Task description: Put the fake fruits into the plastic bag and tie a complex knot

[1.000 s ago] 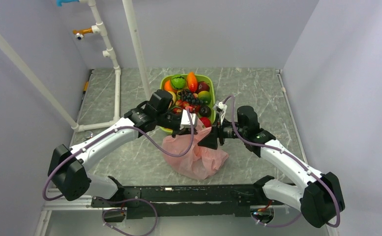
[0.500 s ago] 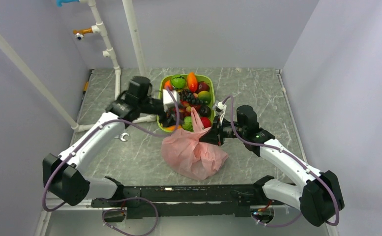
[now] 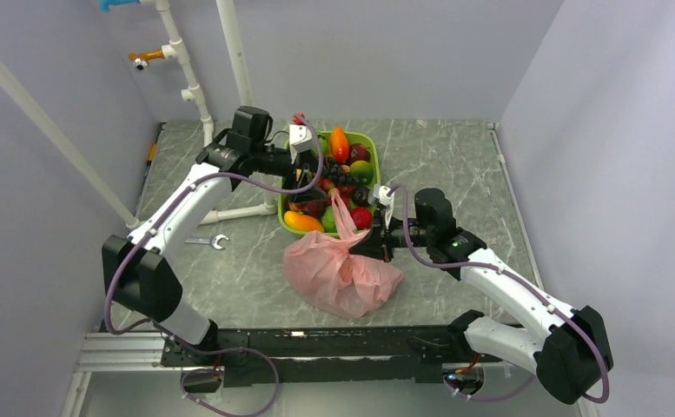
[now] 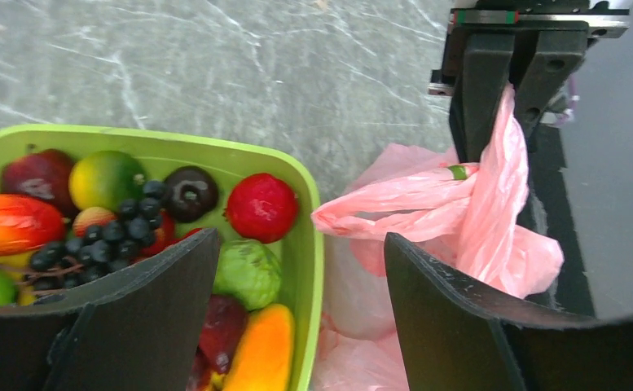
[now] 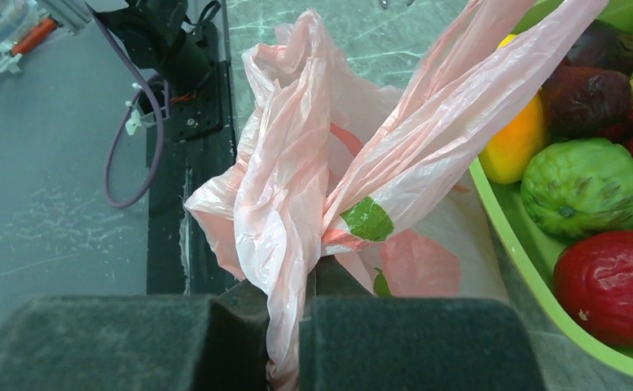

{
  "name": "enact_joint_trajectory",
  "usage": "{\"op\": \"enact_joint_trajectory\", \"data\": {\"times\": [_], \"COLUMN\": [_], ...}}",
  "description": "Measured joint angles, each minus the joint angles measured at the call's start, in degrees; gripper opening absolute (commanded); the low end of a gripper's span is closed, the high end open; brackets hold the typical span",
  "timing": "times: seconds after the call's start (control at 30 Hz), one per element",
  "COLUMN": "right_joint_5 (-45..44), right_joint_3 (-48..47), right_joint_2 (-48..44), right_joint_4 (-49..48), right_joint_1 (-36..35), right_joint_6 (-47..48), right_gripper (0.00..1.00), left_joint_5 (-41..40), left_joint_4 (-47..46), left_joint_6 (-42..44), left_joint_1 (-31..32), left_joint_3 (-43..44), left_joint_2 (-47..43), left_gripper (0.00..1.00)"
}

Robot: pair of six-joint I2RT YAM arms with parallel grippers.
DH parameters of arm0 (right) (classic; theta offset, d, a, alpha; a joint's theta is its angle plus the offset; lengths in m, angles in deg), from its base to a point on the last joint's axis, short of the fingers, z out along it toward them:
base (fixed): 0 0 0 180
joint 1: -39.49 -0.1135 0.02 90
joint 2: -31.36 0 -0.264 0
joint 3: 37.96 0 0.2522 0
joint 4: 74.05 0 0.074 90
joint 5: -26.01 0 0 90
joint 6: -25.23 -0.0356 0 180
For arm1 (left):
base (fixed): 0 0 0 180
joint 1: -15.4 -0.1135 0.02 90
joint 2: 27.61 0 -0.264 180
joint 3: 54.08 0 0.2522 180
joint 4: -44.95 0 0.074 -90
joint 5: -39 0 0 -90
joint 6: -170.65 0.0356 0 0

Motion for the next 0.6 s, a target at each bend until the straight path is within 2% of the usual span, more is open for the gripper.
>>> {"op": "enact_joint_trajectory", "data": {"times": [0.17, 0.3, 0.47, 0.53, 0.6], "right_joint_5": [-0.37, -0.42, -0.42, -0.39, -0.39], "right_joint_3": [-0.39, -0.63, -1.25, -1.46, -1.49], "right_joint_2": [-0.02, -0.02, -0.04, -0.15, -0.31], "right_joint_4": [1.55, 2.19, 3.21, 3.37, 3.63], "right_joint_1": [-0.15, -0.26, -0.31, -0.31, -0.31], "right_joint_6": [2.67, 4.28, 6.08, 6.71, 7.21], "right_gripper": [0.0, 0.0, 0.0, 0.0, 0.0], "left_joint_5": [4.22, 6.49, 7.91, 8.13, 8.44], "left_joint_4": [6.49, 9.01, 11.67, 12.24, 12.7], "left_joint_6": [3.08, 4.26, 5.81, 5.92, 6.21], "left_joint_1": [0.74, 1.27, 2.08, 2.23, 2.32], "left_joint_3": [3.15, 3.56, 5.03, 5.86, 6.14], "left_joint_2": [4.07, 5.27, 6.95, 7.69, 7.89], "left_gripper": [0.77, 0.7, 0.68, 0.54, 0.35]}}
